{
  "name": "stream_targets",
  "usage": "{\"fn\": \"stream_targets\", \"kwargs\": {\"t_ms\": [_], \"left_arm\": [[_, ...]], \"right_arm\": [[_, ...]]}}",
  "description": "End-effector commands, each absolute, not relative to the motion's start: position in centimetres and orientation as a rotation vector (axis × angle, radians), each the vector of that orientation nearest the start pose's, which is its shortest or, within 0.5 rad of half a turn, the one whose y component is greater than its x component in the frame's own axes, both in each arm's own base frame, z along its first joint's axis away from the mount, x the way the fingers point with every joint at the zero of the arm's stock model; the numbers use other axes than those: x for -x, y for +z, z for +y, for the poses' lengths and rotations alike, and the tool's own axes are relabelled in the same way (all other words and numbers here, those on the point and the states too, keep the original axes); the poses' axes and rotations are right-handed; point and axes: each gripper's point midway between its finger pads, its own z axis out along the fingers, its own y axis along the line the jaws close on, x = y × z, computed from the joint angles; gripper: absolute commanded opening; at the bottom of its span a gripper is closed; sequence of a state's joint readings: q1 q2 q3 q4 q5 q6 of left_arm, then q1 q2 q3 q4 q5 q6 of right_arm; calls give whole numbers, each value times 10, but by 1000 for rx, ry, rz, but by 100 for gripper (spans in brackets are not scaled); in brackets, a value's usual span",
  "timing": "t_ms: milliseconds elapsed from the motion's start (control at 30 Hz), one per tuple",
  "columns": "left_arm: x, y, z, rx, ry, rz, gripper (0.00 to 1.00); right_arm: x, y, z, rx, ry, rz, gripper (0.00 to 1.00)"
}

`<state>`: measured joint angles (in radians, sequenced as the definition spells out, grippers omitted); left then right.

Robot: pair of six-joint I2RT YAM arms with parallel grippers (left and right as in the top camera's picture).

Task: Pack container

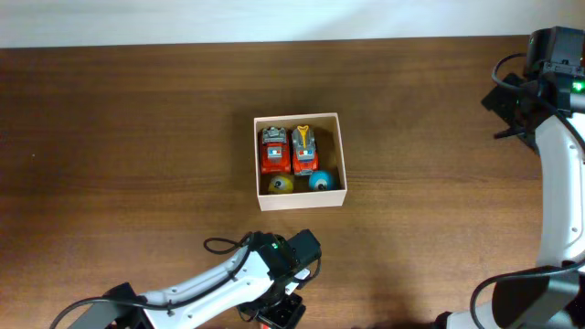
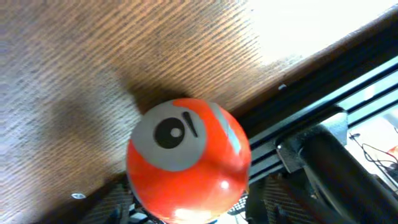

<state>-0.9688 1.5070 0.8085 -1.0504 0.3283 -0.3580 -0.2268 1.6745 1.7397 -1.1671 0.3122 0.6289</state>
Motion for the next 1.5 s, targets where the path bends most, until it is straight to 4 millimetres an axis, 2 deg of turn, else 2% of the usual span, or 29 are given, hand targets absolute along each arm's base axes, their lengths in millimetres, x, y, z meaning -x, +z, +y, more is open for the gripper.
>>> {"fn": "stream_targets", "kwargs": {"t_ms": [0, 100, 333, 400, 567, 667, 933, 967, 1200, 1333, 1467], "left_arm": [[-62, 30, -184, -1031, -238, 3295, 66], [-64, 28, -182, -1030, -212, 3296, 59], [-64, 25, -182, -1030, -199, 3302, 31], [-66, 24, -181, -1030, -185, 3296, 25], [-74, 23, -182, -1020, -160, 3260, 25], [-87, 27, -185, -979, -165, 3237, 23], [-131, 48, -197, -836, -183, 3154, 23], [-144, 54, -198, -802, -174, 3126, 23], [-178, 74, -203, -701, -182, 3050, 23], [-193, 85, -207, -699, -195, 3003, 23], [-196, 87, -209, -697, -203, 2991, 23]], "right_arm": [[-373, 253, -142, -1176, -266, 2294, 99], [-373, 253, -142, -1176, -266, 2294, 99], [-373, 253, -142, -1176, -266, 2294, 99], [-373, 253, -142, -1176, -266, 2294, 99], [-373, 253, -142, -1176, -265, 2294, 99], [-373, 252, -142, -1177, -266, 2294, 99], [-373, 253, -142, -1176, -266, 2294, 99], [-373, 253, -142, -1176, -266, 2294, 99], [-373, 253, -142, -1176, -266, 2294, 99], [-373, 253, -142, -1176, -266, 2294, 99], [-373, 253, -142, -1176, -266, 2294, 99]]}}
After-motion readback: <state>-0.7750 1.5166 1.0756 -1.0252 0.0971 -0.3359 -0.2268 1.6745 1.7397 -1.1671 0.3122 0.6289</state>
